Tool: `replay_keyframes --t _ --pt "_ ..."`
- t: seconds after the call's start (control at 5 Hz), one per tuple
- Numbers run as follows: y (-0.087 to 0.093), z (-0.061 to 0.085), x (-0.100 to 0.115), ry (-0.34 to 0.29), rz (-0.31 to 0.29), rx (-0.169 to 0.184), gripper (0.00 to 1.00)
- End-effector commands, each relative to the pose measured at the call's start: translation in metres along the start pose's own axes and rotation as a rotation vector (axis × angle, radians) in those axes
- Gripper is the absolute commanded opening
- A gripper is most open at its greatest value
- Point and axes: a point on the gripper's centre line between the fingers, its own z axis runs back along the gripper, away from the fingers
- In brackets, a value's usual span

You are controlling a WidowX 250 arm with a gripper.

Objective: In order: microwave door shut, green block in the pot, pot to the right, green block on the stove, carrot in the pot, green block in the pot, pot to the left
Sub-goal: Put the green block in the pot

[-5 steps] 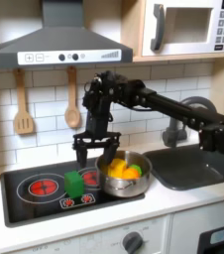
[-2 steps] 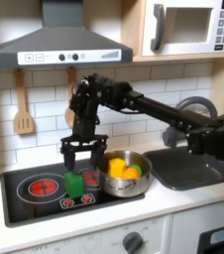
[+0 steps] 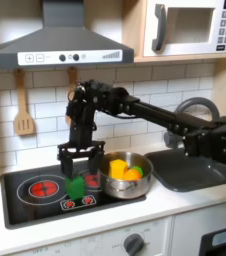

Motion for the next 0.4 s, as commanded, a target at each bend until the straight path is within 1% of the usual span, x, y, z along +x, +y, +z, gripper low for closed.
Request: replay_keyframes --t 0.0,0.2 --pt "0.0082 -0.0126 0.0014 0.031 0.020 0.004 1.00" --pt "0.0089 -0.0197 0.0025 0.051 0.017 0.001 1.00"
